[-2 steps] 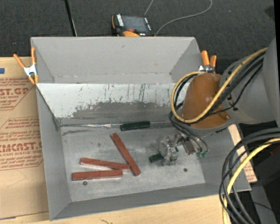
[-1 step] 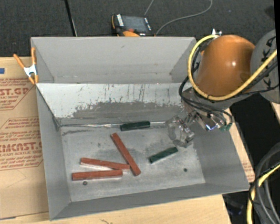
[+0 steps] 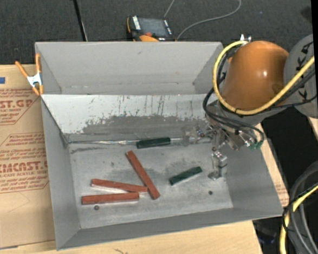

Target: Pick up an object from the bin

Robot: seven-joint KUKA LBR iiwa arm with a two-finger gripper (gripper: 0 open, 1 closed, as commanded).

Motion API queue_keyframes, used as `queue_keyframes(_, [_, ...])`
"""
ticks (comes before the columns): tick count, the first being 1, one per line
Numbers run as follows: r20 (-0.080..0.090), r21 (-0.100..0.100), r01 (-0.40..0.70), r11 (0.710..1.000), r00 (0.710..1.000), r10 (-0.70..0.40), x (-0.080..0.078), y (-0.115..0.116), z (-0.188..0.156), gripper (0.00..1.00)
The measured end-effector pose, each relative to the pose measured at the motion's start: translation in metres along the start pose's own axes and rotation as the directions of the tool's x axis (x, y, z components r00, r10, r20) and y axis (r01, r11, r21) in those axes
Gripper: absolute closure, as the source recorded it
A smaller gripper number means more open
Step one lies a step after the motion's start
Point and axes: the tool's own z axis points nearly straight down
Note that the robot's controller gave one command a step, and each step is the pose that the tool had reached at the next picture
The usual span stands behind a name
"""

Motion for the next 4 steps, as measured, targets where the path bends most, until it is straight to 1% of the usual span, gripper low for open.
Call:
queue_keyframes(1, [-0.007,-0.007,0.129,0.992,0.992,-0.129,-0.006,0.021,0.144,0.00])
queue_keyframes(2, [-0.003,-0.002,0.129,0.992,0.992,-0.129,-0.008,0.019,0.140,1.00])
queue_keyframes(3, [0.006,0.006,0.113,0.994,0.994,-0.113,0.002,-0.009,-0.038,1.00])
queue_keyframes(4, [-0.005,-0.004,0.262,0.965,0.965,-0.262,0.034,-0.010,0.021,1.00])
